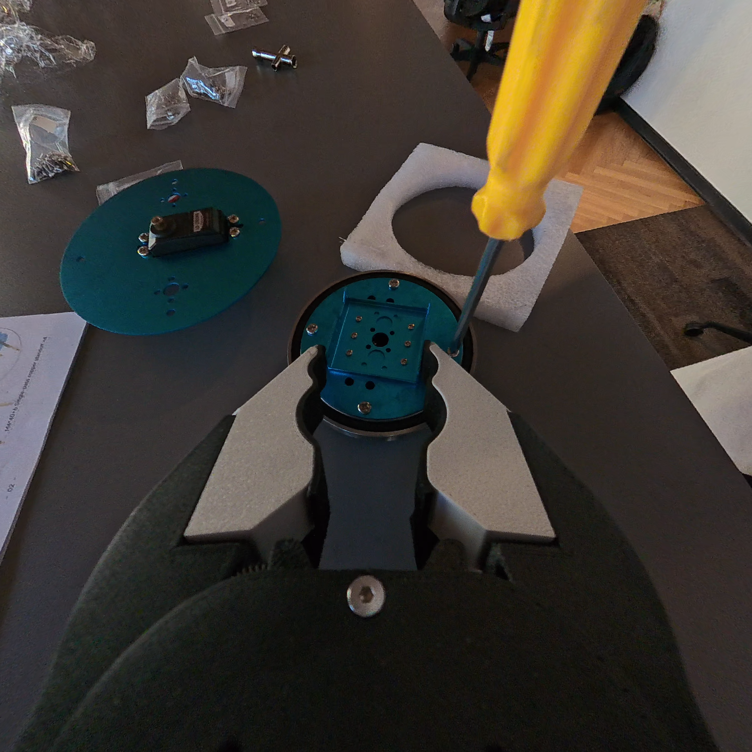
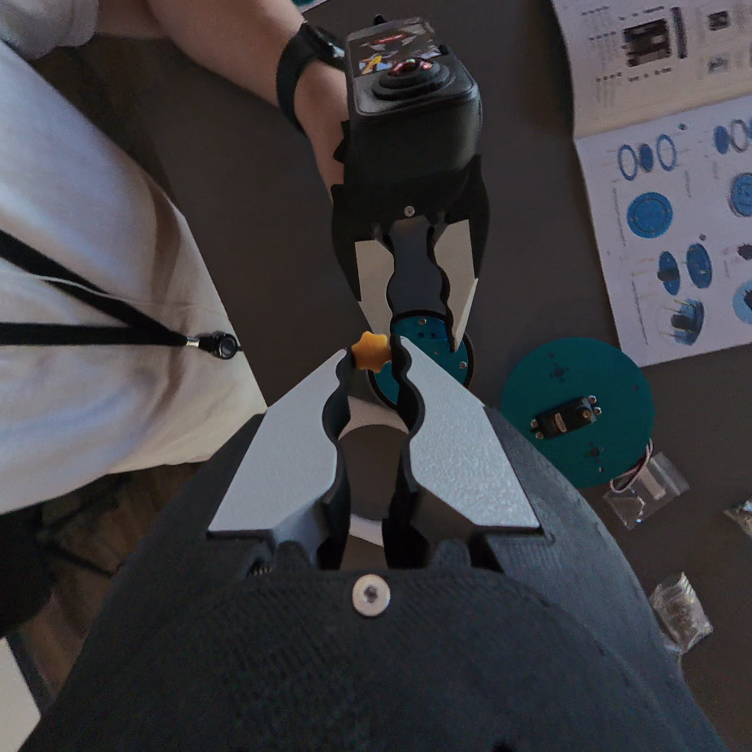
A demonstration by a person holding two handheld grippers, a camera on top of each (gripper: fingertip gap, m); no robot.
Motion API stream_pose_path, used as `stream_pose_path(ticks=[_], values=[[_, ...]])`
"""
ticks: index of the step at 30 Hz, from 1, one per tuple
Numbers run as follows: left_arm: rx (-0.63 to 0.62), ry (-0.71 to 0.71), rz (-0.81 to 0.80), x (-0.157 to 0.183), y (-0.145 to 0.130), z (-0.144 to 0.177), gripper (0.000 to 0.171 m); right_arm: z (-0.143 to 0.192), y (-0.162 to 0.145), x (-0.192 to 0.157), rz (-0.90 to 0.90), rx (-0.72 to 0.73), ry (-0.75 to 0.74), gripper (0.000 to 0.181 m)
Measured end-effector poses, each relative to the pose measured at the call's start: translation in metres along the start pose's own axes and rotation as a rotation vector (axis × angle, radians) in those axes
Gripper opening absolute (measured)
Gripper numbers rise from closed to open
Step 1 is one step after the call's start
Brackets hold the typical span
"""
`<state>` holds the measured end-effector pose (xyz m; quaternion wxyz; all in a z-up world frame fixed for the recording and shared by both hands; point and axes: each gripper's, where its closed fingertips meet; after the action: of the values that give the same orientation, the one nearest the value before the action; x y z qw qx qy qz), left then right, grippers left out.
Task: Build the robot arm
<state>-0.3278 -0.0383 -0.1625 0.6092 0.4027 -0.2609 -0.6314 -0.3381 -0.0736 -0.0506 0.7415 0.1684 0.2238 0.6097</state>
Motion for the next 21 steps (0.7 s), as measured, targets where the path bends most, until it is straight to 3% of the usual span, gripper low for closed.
stream_pose_path(ticks=[14,21], values=[[-0.005,0.025,0.009,-0.0002,0.0005,-0.0007,0.048,0.0000,0.0037,0.0062,-0.378,0.244,-0.218,0.017],[-0.002,-0.002,0.015,-0.0011,0.0013,0.0047,0.047,0.0014,0.0007,0.0053,-0.344,0.248,-0.265,0.018]])
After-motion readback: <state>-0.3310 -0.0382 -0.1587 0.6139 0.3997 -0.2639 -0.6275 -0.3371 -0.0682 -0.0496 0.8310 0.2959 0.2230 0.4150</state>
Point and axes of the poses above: each gripper's, where its closed fingertips meet, z back along the fingers, y out of its top, x = y × z across the jaws, and after that the axes turned 10 degrees about -z, right-handed
